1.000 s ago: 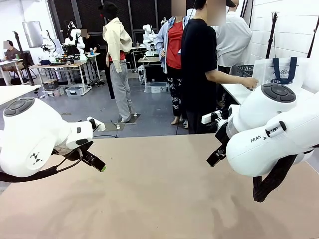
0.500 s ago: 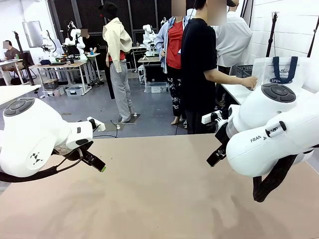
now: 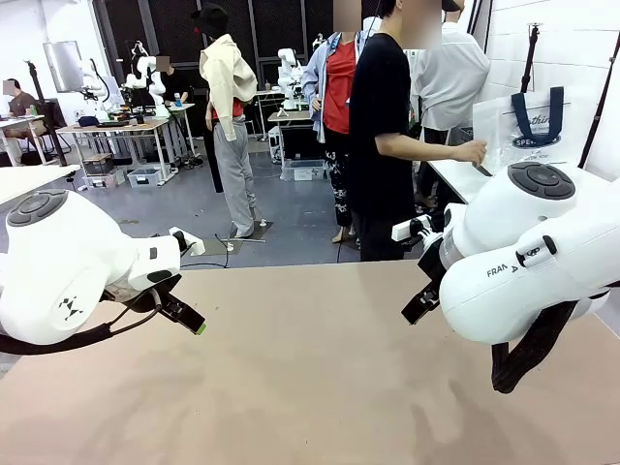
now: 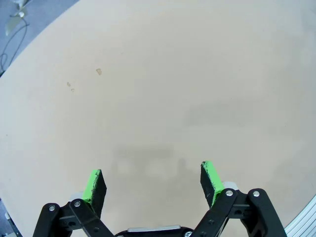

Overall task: Transfer purchased items from the store into the shopping bag.
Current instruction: Open the Reusable shopping bag in the center of the table.

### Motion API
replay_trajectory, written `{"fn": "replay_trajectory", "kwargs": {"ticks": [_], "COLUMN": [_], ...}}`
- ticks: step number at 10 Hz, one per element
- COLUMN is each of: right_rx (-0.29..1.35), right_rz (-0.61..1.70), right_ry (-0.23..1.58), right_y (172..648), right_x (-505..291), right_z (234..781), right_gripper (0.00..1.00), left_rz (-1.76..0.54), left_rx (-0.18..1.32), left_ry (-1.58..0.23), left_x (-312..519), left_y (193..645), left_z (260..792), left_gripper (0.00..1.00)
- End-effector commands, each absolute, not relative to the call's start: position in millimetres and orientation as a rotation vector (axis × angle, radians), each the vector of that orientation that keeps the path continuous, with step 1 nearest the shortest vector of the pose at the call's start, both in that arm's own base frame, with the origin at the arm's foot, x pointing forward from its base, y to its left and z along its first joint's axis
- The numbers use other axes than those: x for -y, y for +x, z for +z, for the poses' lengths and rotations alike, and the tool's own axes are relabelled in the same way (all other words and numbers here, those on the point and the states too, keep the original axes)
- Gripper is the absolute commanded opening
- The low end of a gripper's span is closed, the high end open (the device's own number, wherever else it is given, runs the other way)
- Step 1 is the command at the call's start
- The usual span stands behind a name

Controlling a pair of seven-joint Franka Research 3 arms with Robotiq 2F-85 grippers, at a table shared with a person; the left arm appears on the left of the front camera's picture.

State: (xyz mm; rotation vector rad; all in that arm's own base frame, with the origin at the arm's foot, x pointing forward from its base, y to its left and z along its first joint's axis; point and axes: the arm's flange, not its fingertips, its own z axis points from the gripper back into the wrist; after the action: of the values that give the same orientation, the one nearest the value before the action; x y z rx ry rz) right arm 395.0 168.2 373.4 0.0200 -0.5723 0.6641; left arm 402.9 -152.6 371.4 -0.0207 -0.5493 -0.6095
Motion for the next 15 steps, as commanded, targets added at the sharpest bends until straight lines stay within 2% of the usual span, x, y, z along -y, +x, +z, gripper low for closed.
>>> {"fn": "replay_trajectory", "kwargs": {"ticks": [1, 15], "right_rx": [0.572, 0.572], "right_rz": [0.664, 0.664], "right_ry": [0.021, 0.021], "right_y": [395.0, 395.0], "right_x": [-168.2, -168.2], "right_z": [373.4, 373.4], "right_gripper": [1.00, 1.00], "left_rz": [-0.607, -0.607], "left_rx": [0.549, 0.549], "left_ry": [-0.022, -0.022], "left_x": [151.4, 151.4], "left_y": [403.4, 403.4], "left_z": [371.4, 371.4], "left_gripper": [1.00, 1.00]}}
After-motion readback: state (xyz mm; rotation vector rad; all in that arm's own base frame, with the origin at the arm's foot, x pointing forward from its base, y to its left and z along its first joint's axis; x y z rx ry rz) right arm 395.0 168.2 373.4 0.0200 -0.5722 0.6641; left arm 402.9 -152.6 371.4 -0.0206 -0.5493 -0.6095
